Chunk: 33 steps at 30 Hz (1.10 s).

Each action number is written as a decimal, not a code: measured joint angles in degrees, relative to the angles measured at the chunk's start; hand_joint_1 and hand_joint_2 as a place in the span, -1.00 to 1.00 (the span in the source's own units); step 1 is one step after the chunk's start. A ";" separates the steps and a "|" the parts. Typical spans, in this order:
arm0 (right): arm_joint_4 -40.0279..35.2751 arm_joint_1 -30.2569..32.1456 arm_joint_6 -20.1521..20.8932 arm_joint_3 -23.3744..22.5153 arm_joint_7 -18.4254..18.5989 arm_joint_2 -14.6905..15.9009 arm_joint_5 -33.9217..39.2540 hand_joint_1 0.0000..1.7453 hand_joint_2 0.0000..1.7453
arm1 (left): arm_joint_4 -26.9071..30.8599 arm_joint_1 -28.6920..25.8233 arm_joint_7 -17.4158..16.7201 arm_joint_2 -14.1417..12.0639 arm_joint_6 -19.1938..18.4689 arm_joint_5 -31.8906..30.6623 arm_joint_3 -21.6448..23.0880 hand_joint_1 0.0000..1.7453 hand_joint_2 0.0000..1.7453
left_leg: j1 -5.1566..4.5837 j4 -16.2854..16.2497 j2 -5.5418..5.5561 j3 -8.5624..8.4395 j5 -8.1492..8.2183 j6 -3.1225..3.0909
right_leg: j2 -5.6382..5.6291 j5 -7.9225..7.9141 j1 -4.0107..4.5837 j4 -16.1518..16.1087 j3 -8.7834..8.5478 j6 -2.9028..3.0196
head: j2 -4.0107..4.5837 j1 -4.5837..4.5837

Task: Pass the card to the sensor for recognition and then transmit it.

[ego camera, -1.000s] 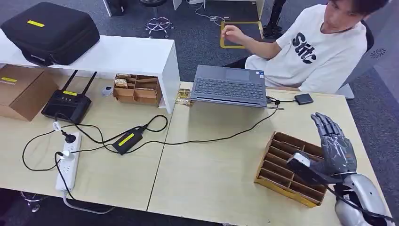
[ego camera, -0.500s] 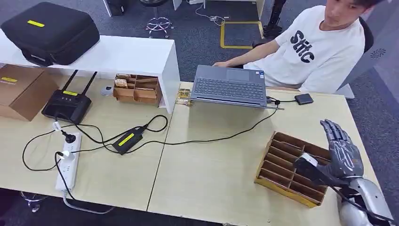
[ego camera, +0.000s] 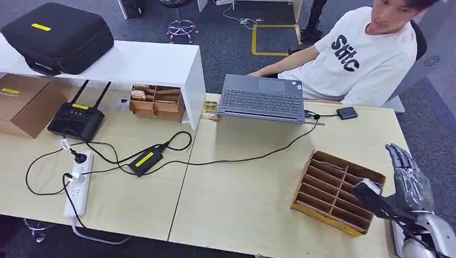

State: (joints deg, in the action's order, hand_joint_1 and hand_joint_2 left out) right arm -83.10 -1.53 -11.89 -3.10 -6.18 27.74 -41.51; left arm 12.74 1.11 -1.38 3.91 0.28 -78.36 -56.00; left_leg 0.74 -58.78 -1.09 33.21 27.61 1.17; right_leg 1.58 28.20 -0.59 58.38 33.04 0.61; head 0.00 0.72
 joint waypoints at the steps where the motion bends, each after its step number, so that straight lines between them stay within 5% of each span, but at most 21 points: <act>1: -0.07 0.15 0.07 -0.26 -0.07 0.00 0.06 -1.00 1.00 | 0.00 0.00 0.00 0.00 0.00 0.00 0.00 -1.00 1.00 | 0.00 0.00 0.00 0.00 0.00 0.00 | 0.00 0.00 0.00 0.00 0.00 0.00 | 0.00 -0.02; 2: -0.18 0.30 0.07 -0.46 -0.13 0.00 0.24 -1.00 1.00 | 0.00 -0.01 0.00 0.00 0.00 0.00 -0.02 -1.00 1.00 | 0.00 0.00 0.00 0.00 0.00 0.00 | 0.00 0.00 0.00 0.00 0.00 0.00 | 0.00 0.00; 3: -0.24 0.40 0.07 -0.53 -0.18 0.00 0.42 -0.36 1.00 | 0.00 -0.01 0.00 0.00 0.00 0.00 -0.02 -1.00 1.00 | 0.00 0.00 0.00 0.00 0.00 0.00 | 0.00 0.00 0.00 0.00 0.00 0.00 | 0.00 -0.02; 4: -0.31 0.53 0.07 -0.61 -0.22 0.00 0.55 0.84 1.00 | 0.00 0.00 0.00 0.00 0.00 0.00 -0.02 -1.00 1.00 | 0.00 0.00 0.00 0.00 0.00 0.00 | -0.01 0.00 0.00 0.00 0.00 0.00 | 0.00 0.00; 5: -0.37 0.67 0.09 -0.70 -0.22 0.00 0.61 0.96 1.00 | 0.00 0.00 0.00 0.00 0.00 0.00 -0.02 -1.00 1.00 | 0.00 0.00 0.00 0.00 0.00 0.00 | -0.01 0.00 0.00 0.00 0.00 0.00 | 0.00 -0.02; 14: -0.44 0.99 1.01 -1.12 -1.09 -0.02 0.50 0.86 1.00 | 0.00 -0.01 0.02 0.00 -0.02 -0.48 -0.26 -1.00 1.00 | 0.00 0.00 0.00 0.00 0.00 0.00 | 0.00 0.00 0.00 0.01 0.00 0.00 | 0.00 0.00; 33: -2.43 1.57 -0.85 -1.49 -3.35 -0.31 0.63 1.00 1.00 | 0.00 0.00 0.11 0.00 -0.02 -1.03 -1.11 -1.00 1.00 | -0.01 0.00 0.00 0.01 0.00 0.00 | 0.00 0.00 0.00 0.02 0.00 0.00 | 0.00 0.00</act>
State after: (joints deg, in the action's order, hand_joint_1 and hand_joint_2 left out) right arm -85.53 0.04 -12.74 -4.59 -9.53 27.43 -40.87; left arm 12.74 1.11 -1.27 3.91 0.26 -79.38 -57.11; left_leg 0.74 -58.78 -1.09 33.22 27.61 1.17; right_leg 1.58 28.20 -0.60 58.40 33.04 0.61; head 0.00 0.72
